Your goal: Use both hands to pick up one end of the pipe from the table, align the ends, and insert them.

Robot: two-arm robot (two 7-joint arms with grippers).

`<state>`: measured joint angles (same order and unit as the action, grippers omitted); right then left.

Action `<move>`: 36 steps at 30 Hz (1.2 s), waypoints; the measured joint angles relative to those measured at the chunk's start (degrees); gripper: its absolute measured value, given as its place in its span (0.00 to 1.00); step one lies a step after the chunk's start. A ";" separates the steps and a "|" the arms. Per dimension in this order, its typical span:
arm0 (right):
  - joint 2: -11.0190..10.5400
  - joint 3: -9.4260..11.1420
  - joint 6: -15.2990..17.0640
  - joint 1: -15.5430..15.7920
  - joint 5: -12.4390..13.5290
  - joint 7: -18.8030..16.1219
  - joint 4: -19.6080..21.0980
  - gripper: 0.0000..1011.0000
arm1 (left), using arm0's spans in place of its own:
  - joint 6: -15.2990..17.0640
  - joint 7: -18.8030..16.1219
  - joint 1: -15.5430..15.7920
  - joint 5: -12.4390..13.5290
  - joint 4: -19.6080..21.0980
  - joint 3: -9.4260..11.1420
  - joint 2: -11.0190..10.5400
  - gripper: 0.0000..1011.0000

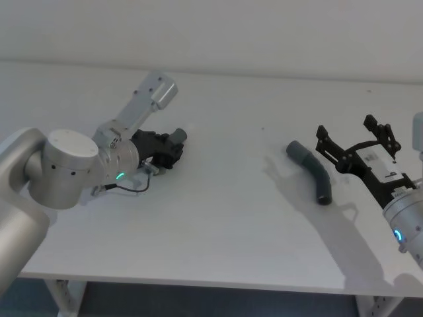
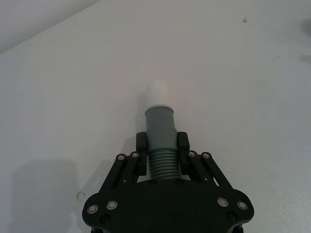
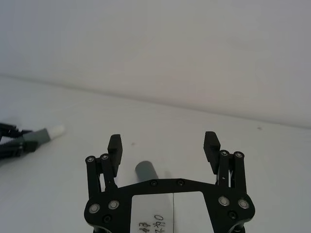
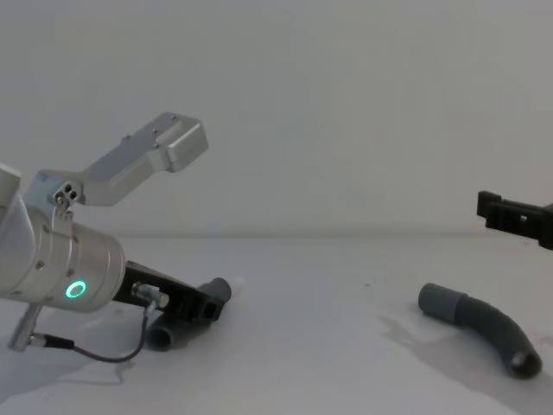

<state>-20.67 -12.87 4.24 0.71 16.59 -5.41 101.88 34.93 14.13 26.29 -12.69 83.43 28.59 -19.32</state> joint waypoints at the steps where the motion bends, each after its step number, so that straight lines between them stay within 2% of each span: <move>1: -0.43 0.01 0.90 -0.13 0.14 -0.48 0.24 0.99 | 0.00 0.00 0.00 0.00 -0.01 0.00 0.00 0.35; 7: -2.42 0.00 5.04 -0.83 0.62 -2.59 1.22 0.99 | 0.01 0.01 0.03 0.00 -0.04 0.01 0.02 0.35; 14: -4.36 -0.08 12.14 -1.96 1.45 -4.77 2.60 0.99 | 0.01 0.01 0.03 -0.01 -0.08 0.01 0.05 0.35; 20: -4.45 -0.11 18.09 -2.84 1.86 -4.67 3.34 0.99 | 0.01 0.01 0.02 -0.01 -0.09 0.00 0.05 0.35; 26: -4.00 -0.38 22.38 -3.74 1.85 -3.95 3.42 0.99 | 0.01 0.00 0.02 -0.01 -0.09 0.01 0.05 0.35; 36: -3.37 -1.15 25.84 -4.98 1.08 -3.46 2.46 0.99 | 0.00 0.00 0.02 -0.01 -0.09 0.01 0.04 0.35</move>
<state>-24.04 -14.02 30.08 -4.26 17.68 -8.87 104.34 34.94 14.13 26.31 -12.70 83.35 28.60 -19.28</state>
